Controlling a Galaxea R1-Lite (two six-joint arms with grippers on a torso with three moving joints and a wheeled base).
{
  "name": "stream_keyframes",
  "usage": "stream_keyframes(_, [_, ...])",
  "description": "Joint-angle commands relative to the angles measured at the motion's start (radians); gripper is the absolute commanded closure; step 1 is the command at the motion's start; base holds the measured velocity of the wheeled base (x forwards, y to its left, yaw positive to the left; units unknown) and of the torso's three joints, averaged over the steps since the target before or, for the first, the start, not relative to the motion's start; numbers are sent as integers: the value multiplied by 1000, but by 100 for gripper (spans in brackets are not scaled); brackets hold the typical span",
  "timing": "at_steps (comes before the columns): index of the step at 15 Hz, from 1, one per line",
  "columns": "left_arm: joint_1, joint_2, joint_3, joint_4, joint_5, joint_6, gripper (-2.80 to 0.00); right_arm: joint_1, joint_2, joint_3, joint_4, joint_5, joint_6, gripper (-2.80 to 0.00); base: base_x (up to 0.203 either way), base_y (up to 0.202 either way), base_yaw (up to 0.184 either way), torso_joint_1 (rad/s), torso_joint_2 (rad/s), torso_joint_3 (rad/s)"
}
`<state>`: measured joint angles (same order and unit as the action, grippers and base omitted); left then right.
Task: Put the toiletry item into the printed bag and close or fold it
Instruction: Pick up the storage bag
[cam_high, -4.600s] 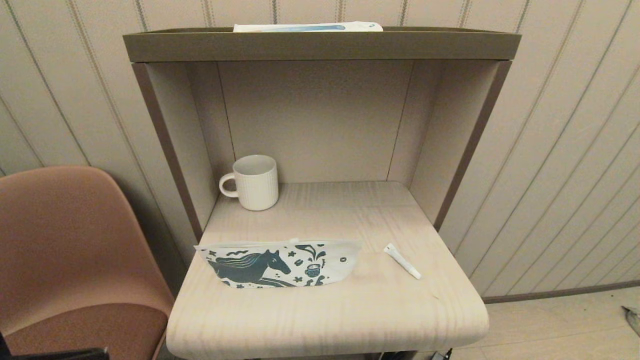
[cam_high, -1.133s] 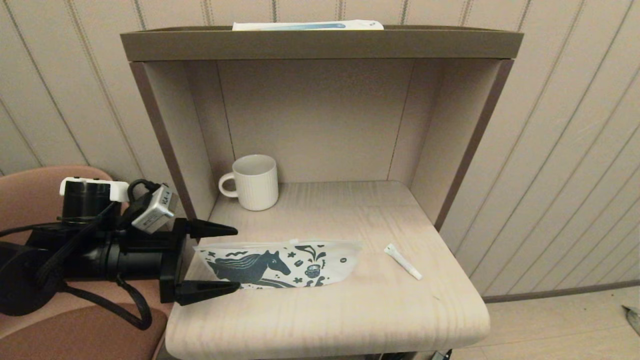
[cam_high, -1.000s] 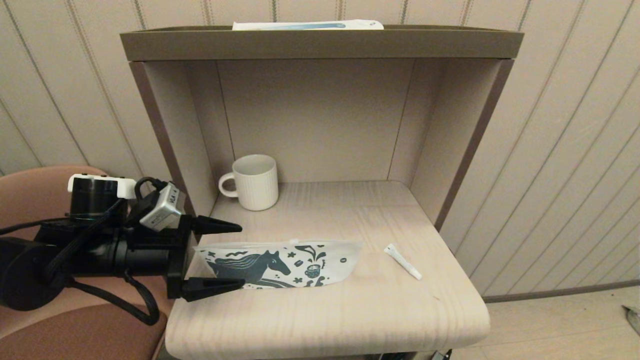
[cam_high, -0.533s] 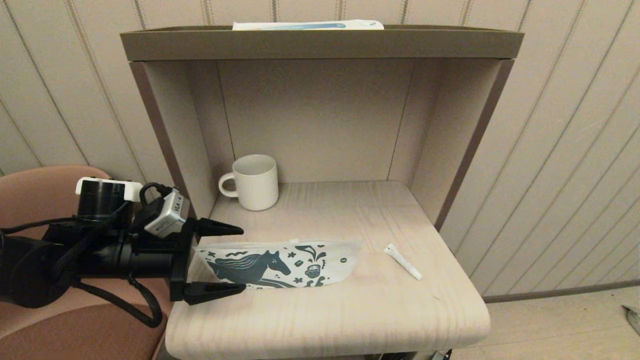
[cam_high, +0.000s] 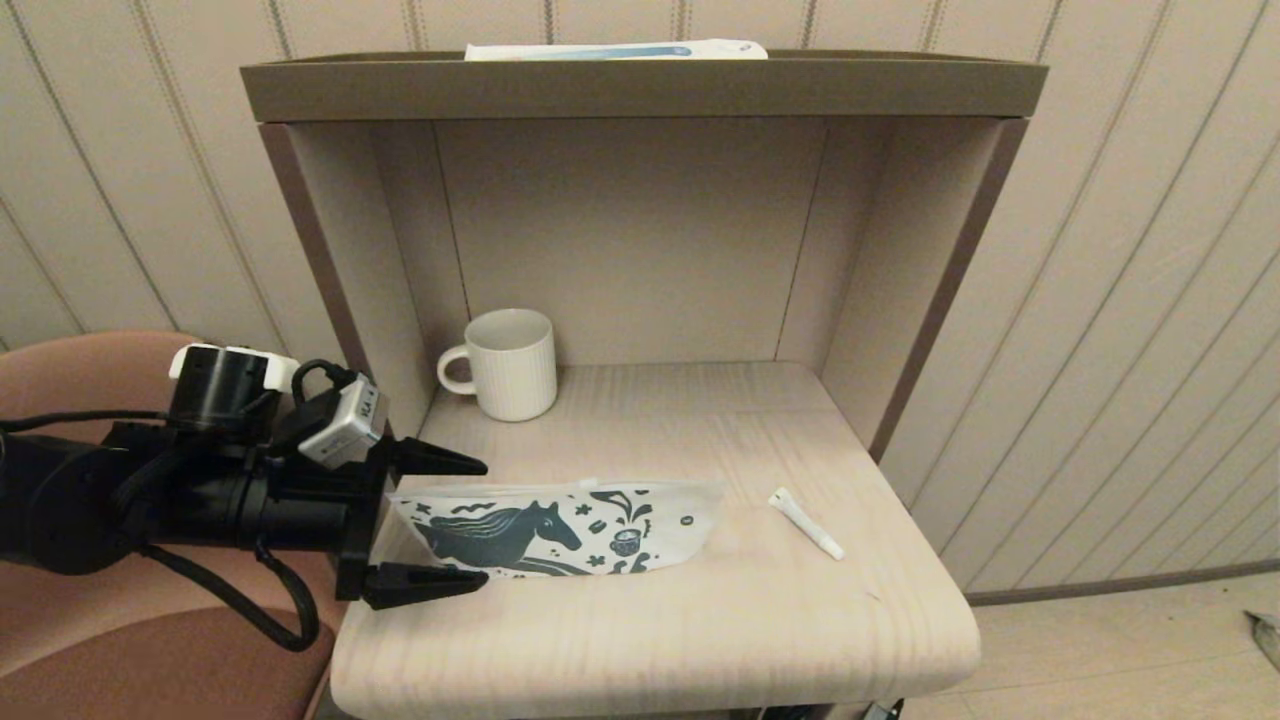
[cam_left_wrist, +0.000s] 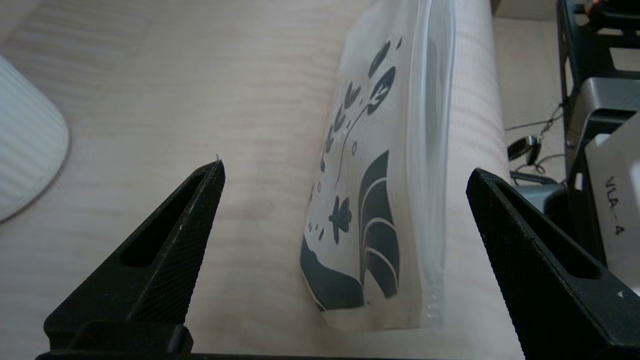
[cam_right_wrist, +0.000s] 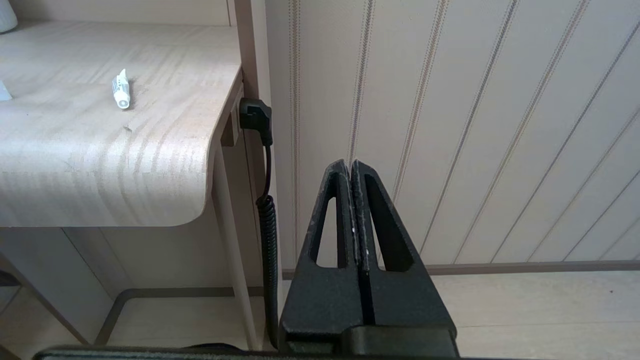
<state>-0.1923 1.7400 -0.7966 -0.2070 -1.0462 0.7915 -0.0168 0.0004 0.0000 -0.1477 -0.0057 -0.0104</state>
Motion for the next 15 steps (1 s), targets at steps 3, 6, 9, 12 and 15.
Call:
stream_keyframes(3, [2, 1, -18, 1, -6, 5, -280, 0, 0, 0, -1, 0, 0, 0, 0, 0, 0, 0, 0, 0])
stream_keyframes(6, [2, -4, -19, 6, -8, 5, 0, 0, 0, 0, -1, 0, 0, 0, 0, 0, 0, 0, 0, 0])
stream_keyframes(9, [2, -10, -12, 11, -6, 5, 0, 0, 0, 0, -1, 1, 0, 0, 0, 0, 0, 0, 0, 0])
stream_keyframes(12, [2, -10, -8, 12, -6, 5, 0, 0, 0, 0, -1, 1, 0, 0, 0, 0, 0, 0, 0, 0])
stream_keyframes(15, [1, -12, 11, 14, -7, 5, 0, 0, 0, 0, -1, 0, 0, 0, 0, 0, 0, 0, 0, 0])
